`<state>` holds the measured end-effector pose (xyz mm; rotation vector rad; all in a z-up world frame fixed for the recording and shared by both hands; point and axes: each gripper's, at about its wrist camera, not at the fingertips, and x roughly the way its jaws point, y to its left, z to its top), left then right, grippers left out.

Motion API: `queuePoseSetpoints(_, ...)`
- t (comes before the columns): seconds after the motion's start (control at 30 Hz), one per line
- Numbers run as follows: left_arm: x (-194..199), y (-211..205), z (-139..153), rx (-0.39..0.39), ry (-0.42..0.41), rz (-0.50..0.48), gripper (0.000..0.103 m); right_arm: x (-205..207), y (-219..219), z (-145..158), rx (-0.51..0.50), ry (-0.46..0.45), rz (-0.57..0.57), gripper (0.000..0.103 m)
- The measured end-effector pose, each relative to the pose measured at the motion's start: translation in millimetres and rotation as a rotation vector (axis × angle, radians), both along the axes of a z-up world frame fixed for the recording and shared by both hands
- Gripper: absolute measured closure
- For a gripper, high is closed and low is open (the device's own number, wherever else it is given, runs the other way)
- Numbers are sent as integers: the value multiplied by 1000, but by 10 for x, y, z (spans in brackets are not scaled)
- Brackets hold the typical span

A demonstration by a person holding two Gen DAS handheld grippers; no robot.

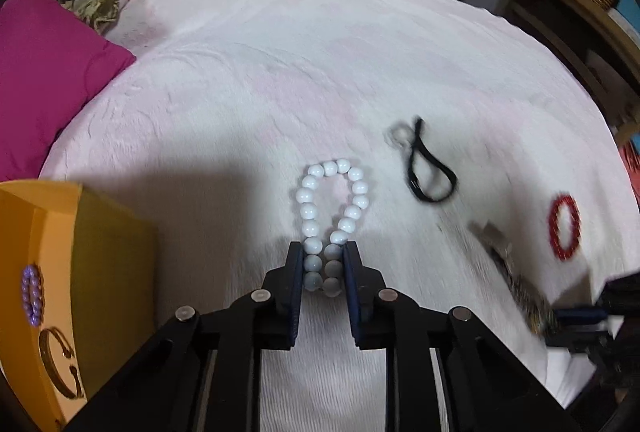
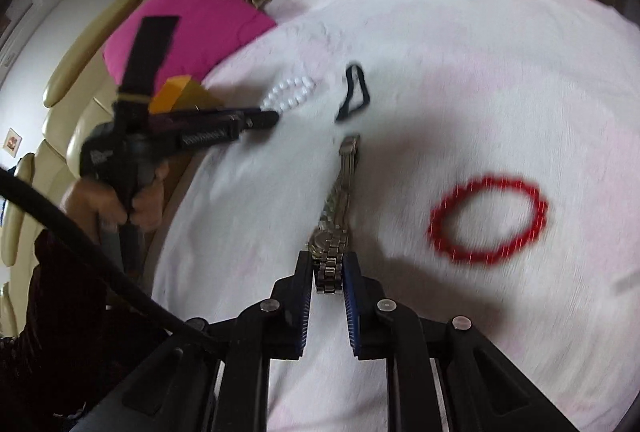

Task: Organize jewelry
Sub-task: 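Lift the white bead bracelet with the left tool while the right tool lifts the silver watch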

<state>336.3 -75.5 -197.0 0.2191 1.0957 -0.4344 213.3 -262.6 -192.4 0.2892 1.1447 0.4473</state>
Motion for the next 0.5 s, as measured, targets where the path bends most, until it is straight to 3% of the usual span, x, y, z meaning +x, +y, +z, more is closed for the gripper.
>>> queuePoseSetpoints(0.2,-282,40,30,25,7,-55,79,-64,59,-42,-75,-6,16,85)
queuePoseSetpoints(0.23,-299,41,36,31,5,-53,79,-54,85,-39,-94,-10,14,82)
queuePoseSetpoints(0.3,-299,43,59,38,-4,-47,67,-38,138,-30,-113,-17,15,74)
queuePoseSetpoints(0.43,-264,0,101,31,-33,-57,63,-14,291,-22,-145,-53,32,54)
queuePoseSetpoints(0.5,-222,-37,91,33,-37,-62,63,-28,349,-18,-178,-79,35,54)
